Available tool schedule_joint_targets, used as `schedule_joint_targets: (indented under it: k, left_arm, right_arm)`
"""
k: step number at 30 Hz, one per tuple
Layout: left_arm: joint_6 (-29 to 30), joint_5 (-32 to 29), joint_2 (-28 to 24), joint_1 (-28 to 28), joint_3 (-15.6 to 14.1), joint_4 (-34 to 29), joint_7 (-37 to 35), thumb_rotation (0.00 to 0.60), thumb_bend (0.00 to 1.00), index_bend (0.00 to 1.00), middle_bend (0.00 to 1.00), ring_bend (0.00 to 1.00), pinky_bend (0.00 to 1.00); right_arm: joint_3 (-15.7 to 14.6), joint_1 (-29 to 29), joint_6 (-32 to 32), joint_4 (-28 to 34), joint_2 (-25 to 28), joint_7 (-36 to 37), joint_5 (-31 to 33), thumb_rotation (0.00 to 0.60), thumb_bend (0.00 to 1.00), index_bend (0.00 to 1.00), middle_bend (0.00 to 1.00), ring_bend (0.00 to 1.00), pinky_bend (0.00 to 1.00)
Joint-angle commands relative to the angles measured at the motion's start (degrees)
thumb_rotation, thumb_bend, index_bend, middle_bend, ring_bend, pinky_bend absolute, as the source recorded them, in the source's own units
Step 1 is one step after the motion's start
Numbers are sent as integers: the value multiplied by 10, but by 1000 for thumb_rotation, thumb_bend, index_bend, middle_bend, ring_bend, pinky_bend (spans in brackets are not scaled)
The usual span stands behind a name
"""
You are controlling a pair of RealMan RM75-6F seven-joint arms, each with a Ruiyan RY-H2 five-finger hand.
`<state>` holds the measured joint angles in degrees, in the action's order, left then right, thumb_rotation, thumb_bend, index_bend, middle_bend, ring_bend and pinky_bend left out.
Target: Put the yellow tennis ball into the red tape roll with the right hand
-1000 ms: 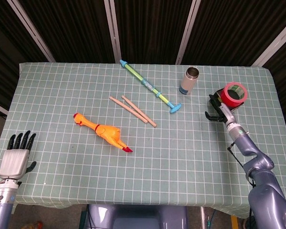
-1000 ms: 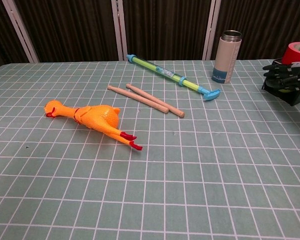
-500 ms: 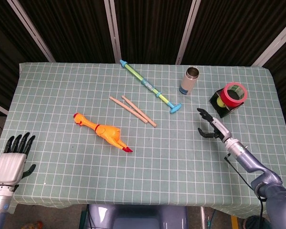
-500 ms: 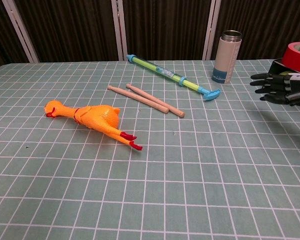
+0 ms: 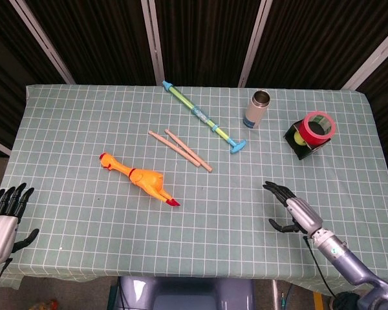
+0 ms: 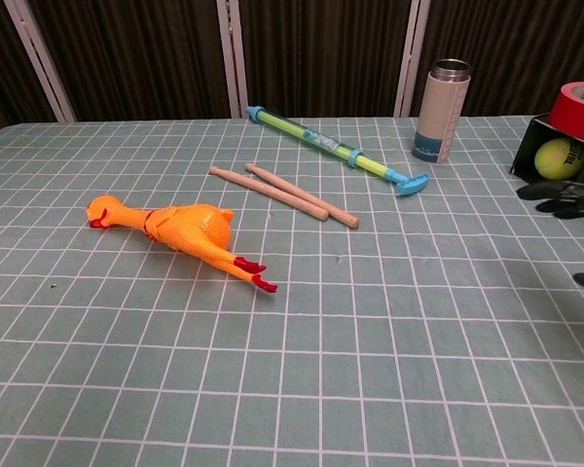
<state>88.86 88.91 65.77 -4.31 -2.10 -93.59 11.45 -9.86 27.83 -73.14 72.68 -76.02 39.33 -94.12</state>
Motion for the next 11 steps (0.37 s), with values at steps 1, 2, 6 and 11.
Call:
schedule_joint_targets:
  k: [1, 2, 6, 11]
  left_arm:
    - [-8, 0, -2, -1, 0, 4, -7, 600, 198, 0, 0, 0, 0]
    - [-11, 0, -3, -2, -1, 5, -8, 600, 197, 0, 0, 0, 0]
    - [-16, 1, -2, -3, 2, 7, -8, 600, 198, 0, 0, 0, 0]
    - [-22, 9, 8, -7, 3, 14, 1, 600, 197, 0, 0, 0, 0]
  right_arm:
    - [28, -168, -166, 224, 67, -534, 114, 600, 410, 0, 0, 0, 0]
    - [32, -173, -176, 228, 66, -541, 113, 600, 395, 0, 0, 0, 0]
    - [48, -185, -191, 221, 60, -540, 109, 600, 373, 0, 0, 0, 0]
    - [62, -192, -181, 213, 69, -515, 117, 600, 373, 0, 0, 0, 0]
